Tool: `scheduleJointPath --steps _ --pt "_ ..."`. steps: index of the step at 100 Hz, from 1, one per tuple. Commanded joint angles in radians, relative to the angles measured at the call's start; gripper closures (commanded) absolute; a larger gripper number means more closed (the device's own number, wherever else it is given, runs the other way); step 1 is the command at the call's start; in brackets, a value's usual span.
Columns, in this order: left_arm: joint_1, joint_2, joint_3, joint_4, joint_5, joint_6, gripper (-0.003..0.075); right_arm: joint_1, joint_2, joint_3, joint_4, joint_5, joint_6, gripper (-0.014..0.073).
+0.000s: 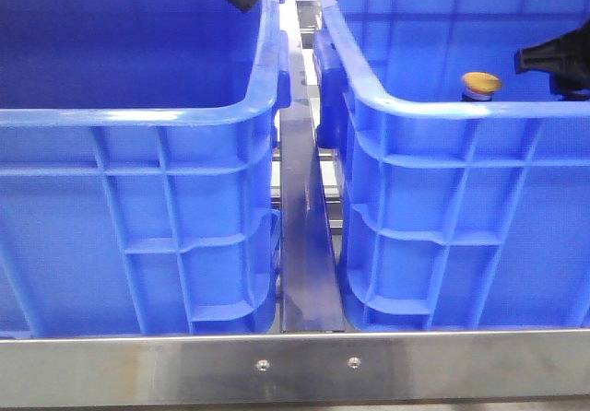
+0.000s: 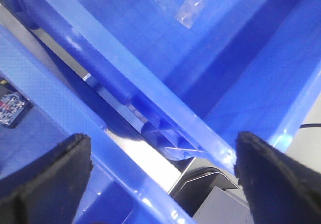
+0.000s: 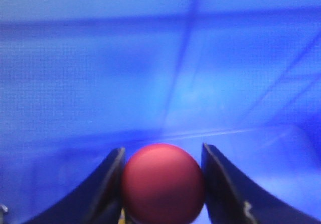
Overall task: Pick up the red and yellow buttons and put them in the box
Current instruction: 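Lower the red button beside the yellow one with the right gripper and release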
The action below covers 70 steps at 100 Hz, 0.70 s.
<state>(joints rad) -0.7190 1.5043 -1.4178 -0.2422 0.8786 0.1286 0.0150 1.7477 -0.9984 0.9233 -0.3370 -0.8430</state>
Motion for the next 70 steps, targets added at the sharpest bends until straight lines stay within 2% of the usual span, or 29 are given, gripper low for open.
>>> scheduleJointPath --steps 1,44,70 --pt "-0.009 -0.037 -0.028 -0.025 -0.053 0.001 0.0165 -0.009 -0.038 -0.026 -0.023 -0.040 -0.002 0.0158" --pt "-0.009 -0.037 -0.028 -0.025 -0.053 0.001 0.0165 -0.008 -0.118 -0.026 -0.023 -0.028 -0.002 0.0154" --pt "-0.009 -0.037 -0.028 -0.025 -0.060 0.001 0.0165 -0.008 -0.257 -0.023 -0.023 0.076 -0.002 0.0155"
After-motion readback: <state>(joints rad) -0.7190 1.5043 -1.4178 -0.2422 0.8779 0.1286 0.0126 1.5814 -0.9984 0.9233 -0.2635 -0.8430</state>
